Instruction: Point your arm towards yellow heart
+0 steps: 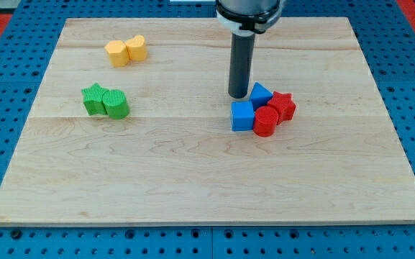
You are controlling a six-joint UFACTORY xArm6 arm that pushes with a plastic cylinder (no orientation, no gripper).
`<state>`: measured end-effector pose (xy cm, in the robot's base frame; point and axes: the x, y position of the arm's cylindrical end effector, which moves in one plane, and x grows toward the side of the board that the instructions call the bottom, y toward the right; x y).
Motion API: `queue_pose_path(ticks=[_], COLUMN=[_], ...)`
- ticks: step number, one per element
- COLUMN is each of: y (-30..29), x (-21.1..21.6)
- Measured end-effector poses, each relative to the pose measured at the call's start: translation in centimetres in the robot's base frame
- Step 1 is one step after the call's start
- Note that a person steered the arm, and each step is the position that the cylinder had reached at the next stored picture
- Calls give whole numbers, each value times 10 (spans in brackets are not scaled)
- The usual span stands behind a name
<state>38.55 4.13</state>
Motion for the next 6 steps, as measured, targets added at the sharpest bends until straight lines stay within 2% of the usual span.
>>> queue_pose_path(ticks=[2, 3, 5, 6], y=[-45, -91, -188, -196], x=[-96, -130, -149, -145])
